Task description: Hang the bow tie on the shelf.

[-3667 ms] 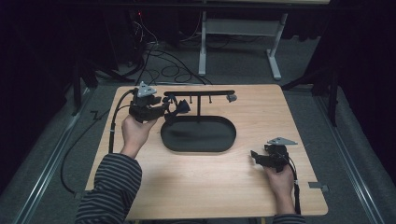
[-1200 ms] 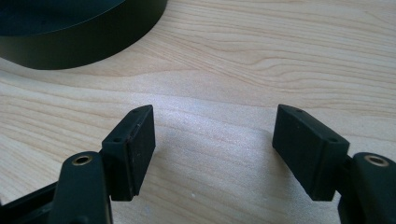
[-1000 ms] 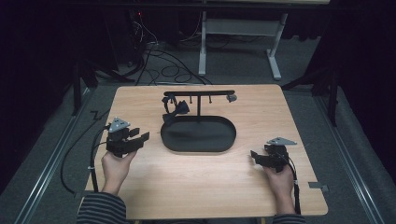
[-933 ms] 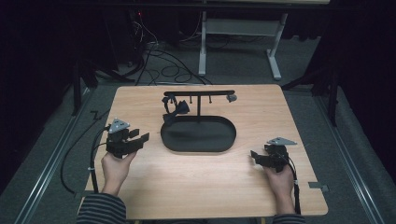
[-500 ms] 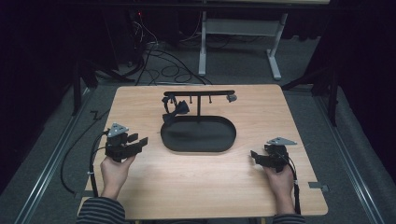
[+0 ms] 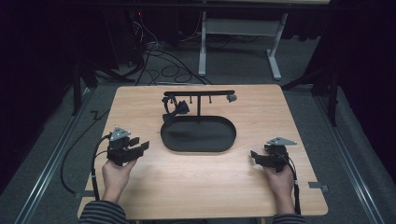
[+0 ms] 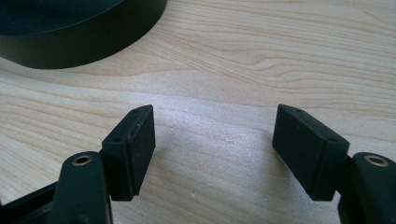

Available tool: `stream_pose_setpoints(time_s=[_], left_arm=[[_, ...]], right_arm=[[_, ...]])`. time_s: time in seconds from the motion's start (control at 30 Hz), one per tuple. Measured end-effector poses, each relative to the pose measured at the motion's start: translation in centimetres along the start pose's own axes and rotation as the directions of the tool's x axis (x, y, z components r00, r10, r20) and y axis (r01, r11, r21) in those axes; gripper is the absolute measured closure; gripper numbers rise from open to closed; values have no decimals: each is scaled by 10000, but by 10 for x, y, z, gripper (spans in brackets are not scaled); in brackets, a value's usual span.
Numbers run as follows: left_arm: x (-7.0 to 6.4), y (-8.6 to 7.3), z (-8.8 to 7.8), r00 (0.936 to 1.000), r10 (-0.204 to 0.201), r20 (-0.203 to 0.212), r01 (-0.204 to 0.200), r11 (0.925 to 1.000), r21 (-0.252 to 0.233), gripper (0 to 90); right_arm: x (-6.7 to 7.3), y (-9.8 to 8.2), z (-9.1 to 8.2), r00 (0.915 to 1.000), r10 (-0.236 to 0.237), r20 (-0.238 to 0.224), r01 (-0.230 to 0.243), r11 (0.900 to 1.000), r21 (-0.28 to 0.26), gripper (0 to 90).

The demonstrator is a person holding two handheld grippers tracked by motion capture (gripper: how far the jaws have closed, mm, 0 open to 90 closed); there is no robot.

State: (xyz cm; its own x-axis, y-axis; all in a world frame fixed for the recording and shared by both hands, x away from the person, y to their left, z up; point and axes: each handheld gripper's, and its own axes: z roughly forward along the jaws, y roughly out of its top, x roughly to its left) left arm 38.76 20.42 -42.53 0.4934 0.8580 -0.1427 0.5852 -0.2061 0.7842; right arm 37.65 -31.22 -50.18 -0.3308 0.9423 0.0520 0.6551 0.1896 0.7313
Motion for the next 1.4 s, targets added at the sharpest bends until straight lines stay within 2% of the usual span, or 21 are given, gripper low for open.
stream_pose_setpoints(time_s=[0.43, 0.8, 1.4], left_arm=[[-5, -12, 11, 9995, -115, 290, 105, 9994, 333, 510], [-13, -19, 22, 9989, 120, 461, -153, 9974, 708, 502], [-24, -25, 36, 9961, 154, 871, -244, 9944, 1027, 502]], right_arm=[[0, 0, 0, 10000, -12, -1, 12, 10000, 3, 312], [0, 0, 0, 10000, -20, 7, 20, 10000, 5, 312], [0, 0, 0, 10000, 19, -19, -19, 10000, -2, 312]])
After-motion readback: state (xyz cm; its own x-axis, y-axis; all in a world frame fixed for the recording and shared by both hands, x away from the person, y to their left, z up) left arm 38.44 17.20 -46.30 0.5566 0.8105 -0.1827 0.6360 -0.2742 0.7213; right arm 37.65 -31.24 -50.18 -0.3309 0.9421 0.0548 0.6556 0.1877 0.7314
